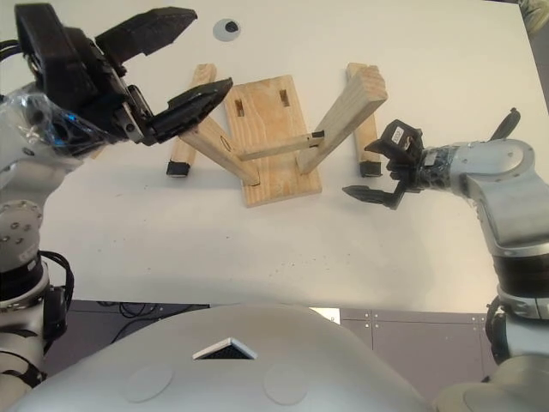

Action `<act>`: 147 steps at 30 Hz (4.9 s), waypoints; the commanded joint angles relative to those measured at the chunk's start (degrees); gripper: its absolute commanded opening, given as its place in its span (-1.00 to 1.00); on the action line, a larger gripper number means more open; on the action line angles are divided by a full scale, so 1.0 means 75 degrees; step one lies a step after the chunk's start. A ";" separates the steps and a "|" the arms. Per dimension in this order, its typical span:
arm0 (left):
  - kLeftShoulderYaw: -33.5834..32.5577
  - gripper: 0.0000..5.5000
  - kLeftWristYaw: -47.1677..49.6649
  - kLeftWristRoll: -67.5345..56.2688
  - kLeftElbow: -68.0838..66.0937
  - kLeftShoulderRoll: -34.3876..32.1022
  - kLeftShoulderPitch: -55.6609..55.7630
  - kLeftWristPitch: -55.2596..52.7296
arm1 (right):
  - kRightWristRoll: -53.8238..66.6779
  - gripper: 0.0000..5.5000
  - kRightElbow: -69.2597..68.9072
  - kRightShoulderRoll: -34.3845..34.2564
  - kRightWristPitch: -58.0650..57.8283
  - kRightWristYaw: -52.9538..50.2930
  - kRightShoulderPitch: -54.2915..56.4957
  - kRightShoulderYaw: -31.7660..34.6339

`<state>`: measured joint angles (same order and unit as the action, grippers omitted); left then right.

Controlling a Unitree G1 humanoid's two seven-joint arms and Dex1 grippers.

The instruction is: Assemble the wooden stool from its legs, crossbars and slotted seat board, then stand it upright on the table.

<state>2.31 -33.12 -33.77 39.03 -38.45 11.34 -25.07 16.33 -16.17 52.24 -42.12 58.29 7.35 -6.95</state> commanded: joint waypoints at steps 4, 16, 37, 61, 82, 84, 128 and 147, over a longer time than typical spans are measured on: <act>0.0755 0.22 -0.0222 0.0853 -0.0602 -0.0012 -0.0889 0.0346 | -0.0001 0.77 0.0015 -0.0030 -0.0015 -0.0084 0.0208 -0.0022; -0.1613 0.22 0.0871 -0.1970 -0.0494 0.0129 0.1648 -0.0972 | 0.0624 0.77 -0.0425 0.0434 -0.0230 0.0421 -0.0226 0.0432; 0.2329 0.22 -0.1254 0.0046 -0.1252 0.1757 -0.0877 -0.0341 | 0.0471 0.77 0.0979 -0.0981 0.0940 -0.0387 0.0989 -0.0374; 0.3555 0.22 -0.1943 0.6510 -0.8311 0.0047 0.0757 0.5759 | -0.0283 0.77 0.0302 -0.0584 0.0457 -0.0004 -0.0312 -0.1602; 0.1817 0.22 -0.2793 0.1884 -0.3225 -0.0059 -0.0830 0.1809 | -0.1013 0.77 0.1586 -0.2659 0.1319 -0.2594 0.0406 -0.0725; 0.1163 0.22 -0.2477 0.1710 -0.3023 -0.0086 -0.0570 0.1585 | -0.1019 0.77 0.1144 -0.2259 0.1271 -0.2351 0.0249 -0.0705; -0.2397 0.22 -0.1042 0.2281 -0.7990 0.0298 -0.1253 0.3581 | 0.0088 0.77 0.0195 -0.2060 -0.1341 -0.2107 0.0768 -0.0119; -0.2272 -0.31 -0.2616 0.2677 -1.2966 0.0167 0.0259 0.4579 | -0.0068 0.77 0.0716 -0.2131 -0.1044 -0.1886 0.1152 -0.0527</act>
<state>-16.03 -52.85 -15.94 -56.18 -36.88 13.69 9.00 15.91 -11.07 36.61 -50.18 44.66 14.88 -10.98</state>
